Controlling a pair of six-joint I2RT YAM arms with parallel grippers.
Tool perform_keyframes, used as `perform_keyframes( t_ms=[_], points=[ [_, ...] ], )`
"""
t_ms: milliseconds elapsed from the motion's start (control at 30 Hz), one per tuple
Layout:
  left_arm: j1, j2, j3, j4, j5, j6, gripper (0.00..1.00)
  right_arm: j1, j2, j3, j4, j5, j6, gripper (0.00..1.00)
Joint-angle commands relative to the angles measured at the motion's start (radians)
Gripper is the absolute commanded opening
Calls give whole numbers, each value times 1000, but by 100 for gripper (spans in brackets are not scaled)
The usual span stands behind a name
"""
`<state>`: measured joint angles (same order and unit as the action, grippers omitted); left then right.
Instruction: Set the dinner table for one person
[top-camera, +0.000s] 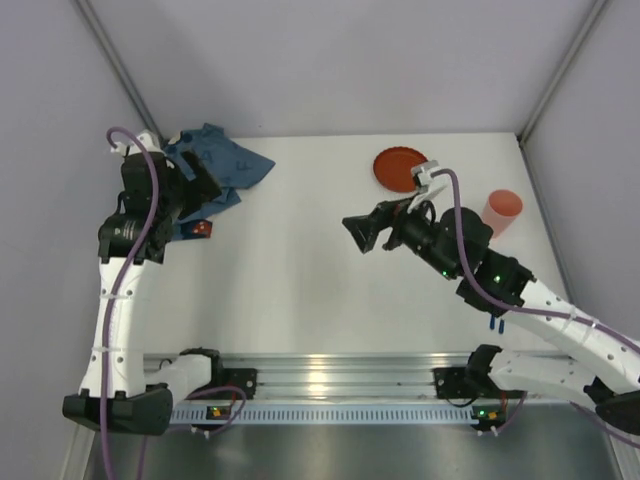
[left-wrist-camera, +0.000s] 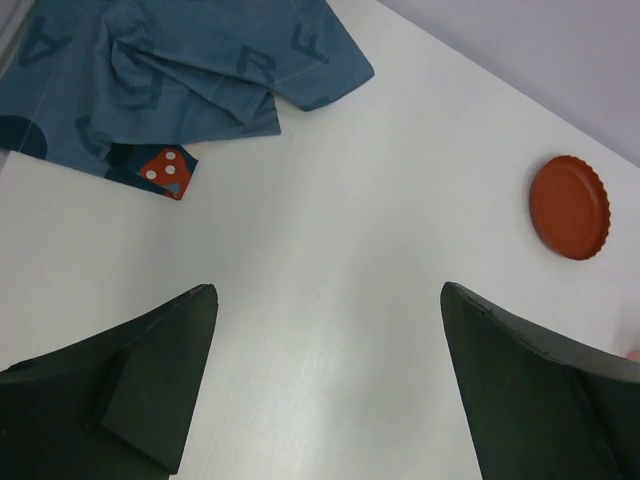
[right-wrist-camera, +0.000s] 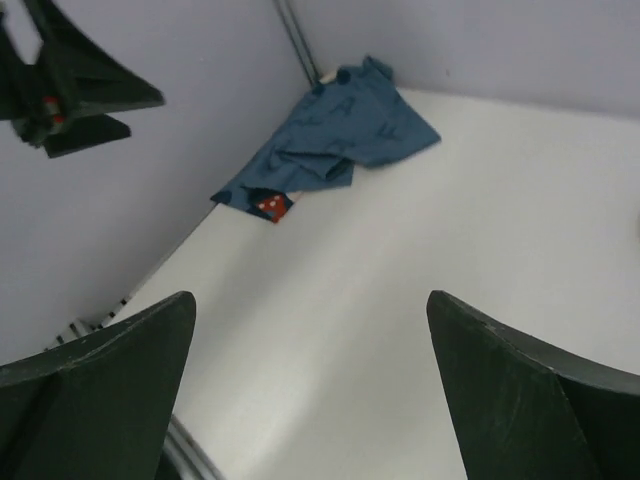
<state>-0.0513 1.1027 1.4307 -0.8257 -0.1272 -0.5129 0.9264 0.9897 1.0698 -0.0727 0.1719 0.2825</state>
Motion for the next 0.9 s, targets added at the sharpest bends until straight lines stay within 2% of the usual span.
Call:
perform_keyframes(
  t_ms=[0, 33, 133, 167, 233, 333, 433, 500, 633, 767, 867],
  points=[
    [5, -21, -21, -40, 70, -91, 98, -52, -60, -171, -289, 157, 395, 100],
    [5, -30, -109, 76, 169, -98, 99, -95, -69, -227, -273, 23, 382, 100],
    [28, -53, -269, 184, 178, -182, 99, -101, -114, -269, -277, -6, 438, 100],
    [43, -47, -289, 206, 248, -174, 99, -103, -152, -295, -279, 17, 495, 100],
    [44, 2, -289, 188, 213, -162, 99, -121, -195, -321, -279, -23, 543, 100],
    [44, 45, -282, 146, 57, -96, 99, -188, -255, -384, -282, -146, 630, 100],
    [44, 87, -318, 200, -2, -50, 99, -219, -279, -424, -277, -253, 610, 100],
    [44, 130, -319, 214, -11, -47, 97, -224, -266, -398, -320, -262, 552, 100],
    [44, 290, -282, 246, -9, -50, 84, -224, -226, -332, -439, -247, 503, 100],
    [44, 497, -192, 263, -46, -3, 83, -224, -201, -300, -512, -224, 480, 100],
    [44, 594, -101, 284, -46, 33, 82, -222, -200, -278, -570, -201, 474, 100]
  ],
)
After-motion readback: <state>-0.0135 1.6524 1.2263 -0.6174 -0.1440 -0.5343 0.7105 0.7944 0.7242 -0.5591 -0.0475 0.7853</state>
